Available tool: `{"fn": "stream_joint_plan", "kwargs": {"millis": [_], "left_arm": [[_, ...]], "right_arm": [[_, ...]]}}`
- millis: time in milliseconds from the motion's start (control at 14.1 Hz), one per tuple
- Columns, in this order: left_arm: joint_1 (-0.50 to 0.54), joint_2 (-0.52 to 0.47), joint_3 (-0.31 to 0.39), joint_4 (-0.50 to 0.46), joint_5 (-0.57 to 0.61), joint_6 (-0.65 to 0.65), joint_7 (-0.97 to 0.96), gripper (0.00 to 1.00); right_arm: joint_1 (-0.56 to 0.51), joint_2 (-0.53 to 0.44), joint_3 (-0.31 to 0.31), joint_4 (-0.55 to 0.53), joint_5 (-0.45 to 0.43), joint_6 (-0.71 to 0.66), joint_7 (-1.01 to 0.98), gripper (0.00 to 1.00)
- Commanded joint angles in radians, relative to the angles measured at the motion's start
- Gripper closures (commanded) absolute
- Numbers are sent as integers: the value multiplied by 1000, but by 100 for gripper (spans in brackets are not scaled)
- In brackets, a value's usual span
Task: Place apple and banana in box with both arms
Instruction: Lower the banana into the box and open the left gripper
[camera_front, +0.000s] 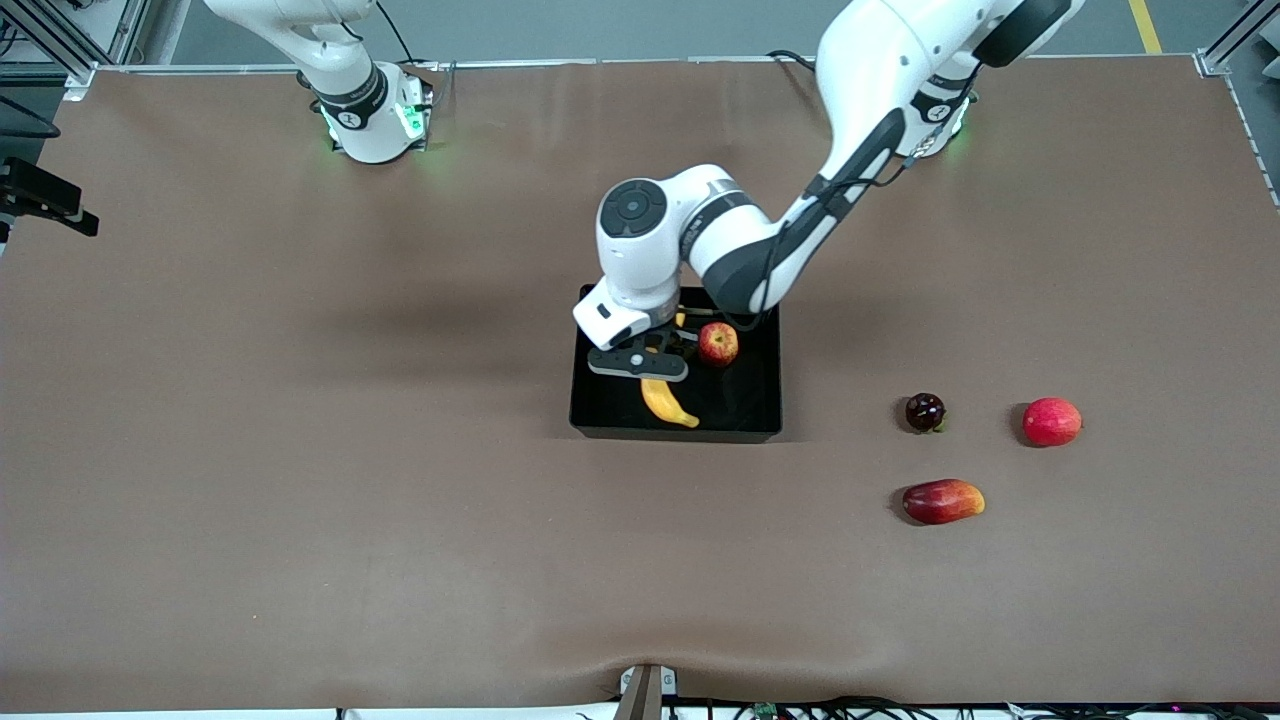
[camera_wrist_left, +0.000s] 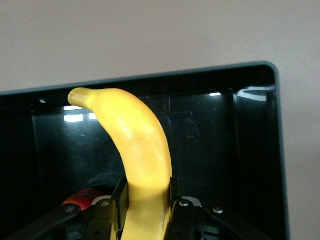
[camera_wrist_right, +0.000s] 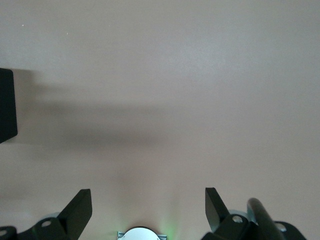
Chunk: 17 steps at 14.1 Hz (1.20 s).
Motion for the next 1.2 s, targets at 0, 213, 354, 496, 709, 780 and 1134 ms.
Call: {"fn": "stream_joint_plan", "kwargs": {"millis": [0,213,354,496,709,780,1134], "left_arm": [[-28,27,14,35,14,24,-12,100],[-45,59,23,35,15,76,-12,100],[-52,64,30,34,17,78,-6,100],[-59,81,33,32,20,95,2,100],[-65,110,33,32,21,104,5,100],[-66,119,33,32,21,112,5,100],[-65,153,36,29,26,165,2,41]], "right_arm": [[-14,-10,7,-5,13,-4,-13,0],[-14,-10,7,-6,13,-4,-13,0],[-14,-10,6,-8,13,-4,-13,0],[-14,-10,6,-8,13,-4,-13,0],[-14,-10,6,-8,13,-4,-13,0],[-14,-10,6,-8,13,-4,-13,0],[-14,-10,6,-9,13,-4,-13,0]]}}
